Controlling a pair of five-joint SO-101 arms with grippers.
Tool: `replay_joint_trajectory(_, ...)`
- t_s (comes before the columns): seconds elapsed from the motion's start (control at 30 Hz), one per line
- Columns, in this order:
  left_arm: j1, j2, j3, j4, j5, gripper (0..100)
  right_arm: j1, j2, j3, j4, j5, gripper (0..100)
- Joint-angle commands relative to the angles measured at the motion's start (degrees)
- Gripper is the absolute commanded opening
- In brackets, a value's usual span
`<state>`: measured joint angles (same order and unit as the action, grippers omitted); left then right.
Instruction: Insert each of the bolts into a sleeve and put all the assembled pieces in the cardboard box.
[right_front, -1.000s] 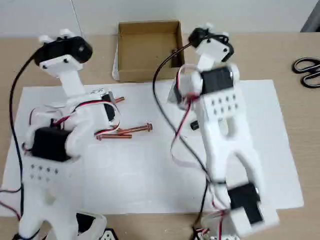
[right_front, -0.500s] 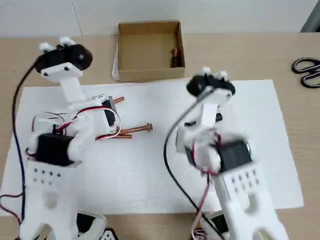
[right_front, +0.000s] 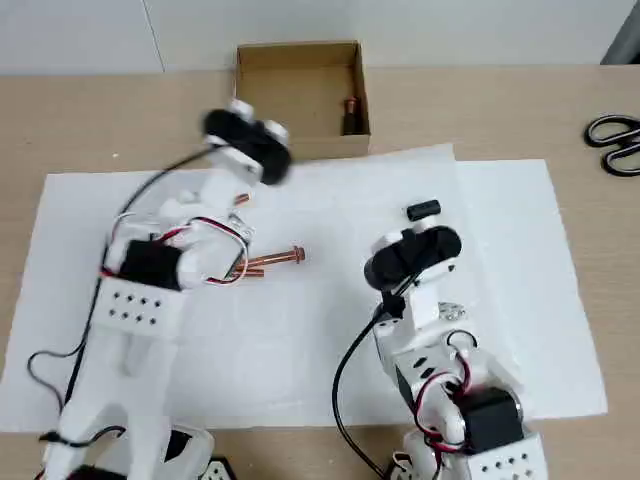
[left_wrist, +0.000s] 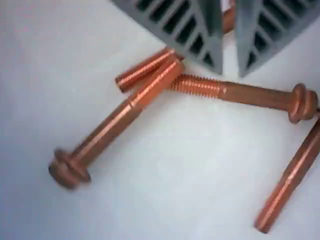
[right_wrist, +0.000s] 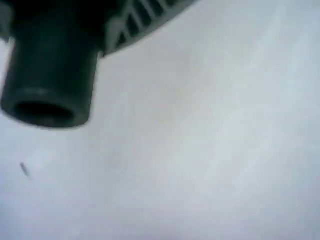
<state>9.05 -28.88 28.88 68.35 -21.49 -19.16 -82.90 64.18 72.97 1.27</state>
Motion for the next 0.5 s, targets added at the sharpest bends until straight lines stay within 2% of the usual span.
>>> replay_joint_trajectory(0.0, 2.81, 2.64, -0.22, -1.76, -8.18, 1, 0.66, -1.8, 0.0, -1.36, 0.88, 0.5)
replay_joint_trajectory(0.17, 8.18, 7.03, -0.4, -3.16, -12.13, 1, 0.66, -1.8, 0.0, -1.63, 1.05, 0.5)
replay_joint_trajectory(0.3, 10.73, 9.49, -0.4, -3.87, -20.48, 1, 0.66, -2.15, 0.0, -1.63, 1.05, 0.5)
replay_joint_trajectory(0.47, 11.34, 11.96, -0.66, -5.1, -23.21, 14, 1.1, -2.24, 0.0, -1.63, 0.97, 0.5)
